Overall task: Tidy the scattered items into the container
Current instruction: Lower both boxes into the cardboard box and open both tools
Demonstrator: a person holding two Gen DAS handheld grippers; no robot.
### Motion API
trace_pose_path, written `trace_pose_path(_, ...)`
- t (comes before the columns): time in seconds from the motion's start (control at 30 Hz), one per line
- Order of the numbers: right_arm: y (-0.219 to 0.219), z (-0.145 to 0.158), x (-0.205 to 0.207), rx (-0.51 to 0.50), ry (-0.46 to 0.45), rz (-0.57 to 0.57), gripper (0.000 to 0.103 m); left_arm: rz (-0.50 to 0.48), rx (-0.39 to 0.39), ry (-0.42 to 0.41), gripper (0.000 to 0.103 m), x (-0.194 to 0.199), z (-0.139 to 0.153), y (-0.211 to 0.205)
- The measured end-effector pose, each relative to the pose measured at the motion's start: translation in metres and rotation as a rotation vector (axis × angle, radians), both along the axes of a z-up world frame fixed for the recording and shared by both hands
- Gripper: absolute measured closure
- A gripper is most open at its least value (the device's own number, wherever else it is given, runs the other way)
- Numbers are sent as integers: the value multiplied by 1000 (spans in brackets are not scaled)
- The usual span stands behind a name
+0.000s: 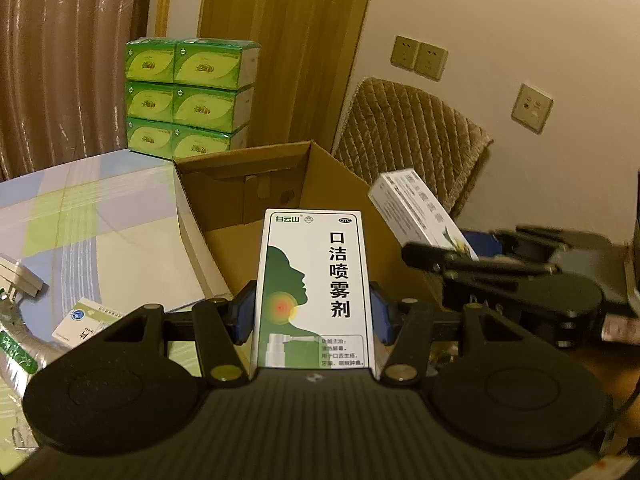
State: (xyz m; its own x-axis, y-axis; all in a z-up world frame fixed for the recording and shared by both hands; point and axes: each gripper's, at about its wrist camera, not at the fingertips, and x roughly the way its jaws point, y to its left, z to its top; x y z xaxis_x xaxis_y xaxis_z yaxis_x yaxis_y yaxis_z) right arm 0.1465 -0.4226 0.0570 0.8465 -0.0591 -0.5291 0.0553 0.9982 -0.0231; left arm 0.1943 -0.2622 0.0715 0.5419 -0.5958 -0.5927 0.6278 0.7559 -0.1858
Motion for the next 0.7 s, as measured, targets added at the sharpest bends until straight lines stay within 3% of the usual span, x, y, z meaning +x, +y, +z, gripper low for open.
trace_pose_path(0.53, -8, -9, 8, 15, 13, -11, 68, 28, -58, 64, 52, 19, -13, -17)
trace_pose_path(0.7, -9, -10, 6, 15, 15, -14, 68, 63, -54, 50, 51, 19, -13, -8)
